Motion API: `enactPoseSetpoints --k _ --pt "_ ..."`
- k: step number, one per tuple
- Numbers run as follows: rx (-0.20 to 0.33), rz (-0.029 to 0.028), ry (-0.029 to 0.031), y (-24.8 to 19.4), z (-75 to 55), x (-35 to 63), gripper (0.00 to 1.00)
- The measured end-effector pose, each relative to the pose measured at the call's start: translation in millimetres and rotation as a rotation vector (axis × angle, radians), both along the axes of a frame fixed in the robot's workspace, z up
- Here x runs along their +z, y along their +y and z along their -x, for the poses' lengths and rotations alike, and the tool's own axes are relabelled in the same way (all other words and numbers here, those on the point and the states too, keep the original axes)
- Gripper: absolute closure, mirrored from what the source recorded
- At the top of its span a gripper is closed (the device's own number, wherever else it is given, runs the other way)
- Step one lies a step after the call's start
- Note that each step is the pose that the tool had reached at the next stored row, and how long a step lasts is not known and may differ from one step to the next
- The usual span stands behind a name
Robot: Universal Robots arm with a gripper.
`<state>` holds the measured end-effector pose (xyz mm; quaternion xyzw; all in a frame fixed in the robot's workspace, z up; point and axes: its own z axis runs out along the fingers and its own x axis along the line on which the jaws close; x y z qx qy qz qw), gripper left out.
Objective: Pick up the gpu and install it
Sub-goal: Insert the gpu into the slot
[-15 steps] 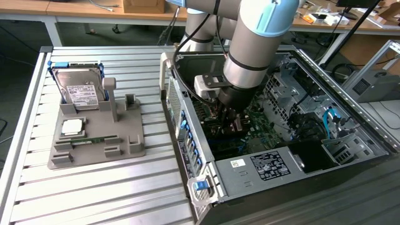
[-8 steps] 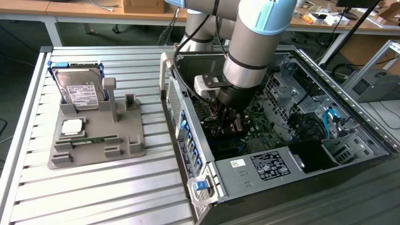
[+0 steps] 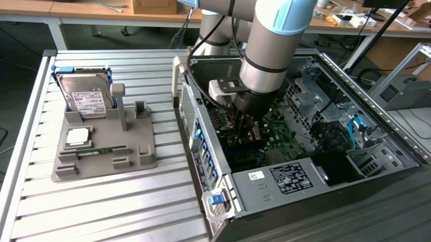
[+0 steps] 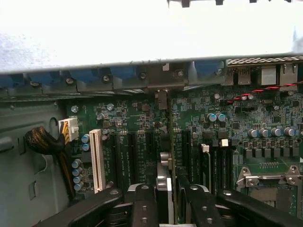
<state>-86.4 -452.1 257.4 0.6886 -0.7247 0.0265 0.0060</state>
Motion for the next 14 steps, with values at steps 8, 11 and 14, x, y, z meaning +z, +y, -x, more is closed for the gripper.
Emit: enactPoseSetpoints --k 8,11,14 --pt "0.000 -0.0015 0.0000 -0.1 0.0 -1.2 0.73" --pt "0.000 -0.0016 -0.0001 -0.1 0.0 -1.2 0.73" --pt "0.000 -0.0016 -0.0001 -0.1 0.0 -1.2 0.66"
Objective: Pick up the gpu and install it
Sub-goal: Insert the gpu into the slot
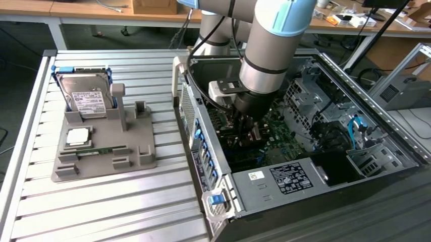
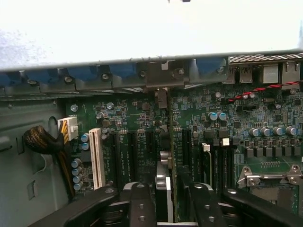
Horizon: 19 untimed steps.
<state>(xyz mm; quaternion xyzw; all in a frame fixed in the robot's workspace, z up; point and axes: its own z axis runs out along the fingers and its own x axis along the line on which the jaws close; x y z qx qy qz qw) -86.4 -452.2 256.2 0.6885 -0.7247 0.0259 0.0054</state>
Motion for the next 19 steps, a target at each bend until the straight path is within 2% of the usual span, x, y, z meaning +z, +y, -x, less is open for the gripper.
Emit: enactPoseSetpoints --k 1,2,8,19 --pt "0.000 0.0000 0.0000 0.0 0.0 0.0 0.66" --pt "0.000 0.0000 0.0000 0.0 0.0 0.0 0.59" --pt "0.000 -0.0003 0.0000 0.0 0.0 3.3 0.59" --pt "0.000 -0.0013 0.0000 0.0 0.0 38.5 0.59"
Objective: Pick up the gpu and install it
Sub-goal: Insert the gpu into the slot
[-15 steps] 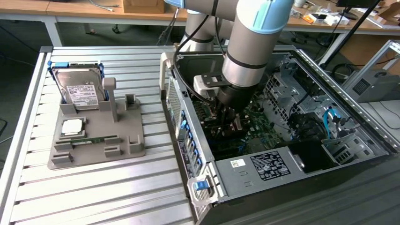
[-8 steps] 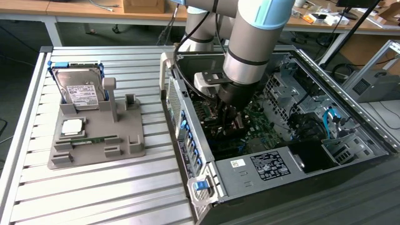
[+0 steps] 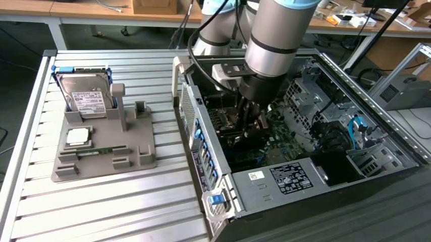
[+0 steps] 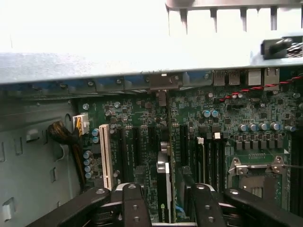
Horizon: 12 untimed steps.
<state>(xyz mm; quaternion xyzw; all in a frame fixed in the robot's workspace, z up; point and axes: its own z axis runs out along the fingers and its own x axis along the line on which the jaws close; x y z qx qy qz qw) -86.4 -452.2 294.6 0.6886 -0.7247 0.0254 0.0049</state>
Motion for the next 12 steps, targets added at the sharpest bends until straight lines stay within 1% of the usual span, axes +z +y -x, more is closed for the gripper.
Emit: enactPoseSetpoints --k 4,5,6,7,9,10,11,12 --pt "0.000 0.0001 0.0001 0.0 0.0 15.0 0.59" --pt "0.000 -0.0001 0.0000 0.0 0.0 21.3 0.59" --pt "0.000 0.0001 0.0001 0.0 0.0 24.6 0.59" --pt "0.000 0.0001 0.0001 0.0 0.0 26.7 0.59" --pt "0.000 -0.0003 -0.0002 0.0 0.0 27.6 0.59" --pt "0.000 -0.0002 -0.0001 0.0 0.0 27.9 0.60" --pt "0.000 -0.0001 0.0000 0.0 0.0 28.0 0.67" --pt "0.000 0.0006 0.0001 -0.1 0.0 28.1 0.79"
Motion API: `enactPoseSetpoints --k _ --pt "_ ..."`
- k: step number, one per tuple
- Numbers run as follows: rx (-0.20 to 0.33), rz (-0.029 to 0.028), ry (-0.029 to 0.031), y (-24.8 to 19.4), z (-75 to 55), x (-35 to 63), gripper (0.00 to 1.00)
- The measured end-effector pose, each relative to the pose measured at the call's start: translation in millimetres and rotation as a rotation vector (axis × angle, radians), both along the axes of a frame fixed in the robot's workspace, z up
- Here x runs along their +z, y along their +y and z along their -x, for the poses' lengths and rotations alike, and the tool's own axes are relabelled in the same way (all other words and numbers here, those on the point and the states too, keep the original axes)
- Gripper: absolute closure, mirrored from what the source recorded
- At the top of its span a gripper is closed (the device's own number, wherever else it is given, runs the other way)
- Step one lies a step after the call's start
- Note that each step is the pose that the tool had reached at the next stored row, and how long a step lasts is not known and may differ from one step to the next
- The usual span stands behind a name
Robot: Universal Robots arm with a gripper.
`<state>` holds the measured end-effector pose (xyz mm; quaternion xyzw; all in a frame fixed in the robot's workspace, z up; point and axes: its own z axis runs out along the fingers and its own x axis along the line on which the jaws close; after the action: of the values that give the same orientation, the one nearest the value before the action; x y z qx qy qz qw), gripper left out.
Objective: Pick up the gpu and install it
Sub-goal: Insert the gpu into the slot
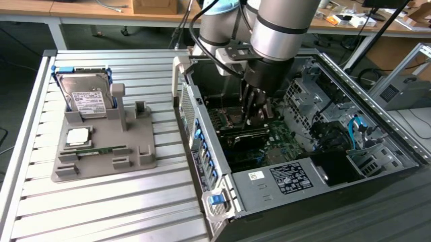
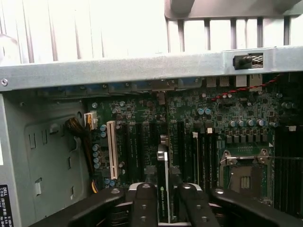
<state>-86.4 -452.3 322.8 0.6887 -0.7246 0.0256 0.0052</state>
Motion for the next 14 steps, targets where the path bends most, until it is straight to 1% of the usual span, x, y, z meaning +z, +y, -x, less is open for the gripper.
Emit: enactPoseSetpoints --k 2,3,4,5,7,8,11,12,14 --pt "0.001 0.0011 0.0001 -0.1 -0.5 0.0 0.79" --pt "0.001 0.0012 0.0004 0.0 -1.1 0.0 0.85" --pt "0.001 0.0012 0.0010 0.0 -2.2 0.0 0.89" --pt "0.002 0.0011 0.0032 -0.1 -5.0 0.0 0.89" --pt "0.002 0.0009 0.0122 -1.1 -12.4 -0.3 0.89" --pt "0.002 0.0009 0.0181 -1.6 -17.5 -0.4 0.89" --pt "0.003 0.0013 0.0305 -2.4 -30.0 -0.6 0.89" --pt "0.003 0.0011 0.0366 -2.5 -36.1 -0.9 0.89" --pt "0.005 0.0010 0.0452 -2.6 -46.0 -1.4 0.89"
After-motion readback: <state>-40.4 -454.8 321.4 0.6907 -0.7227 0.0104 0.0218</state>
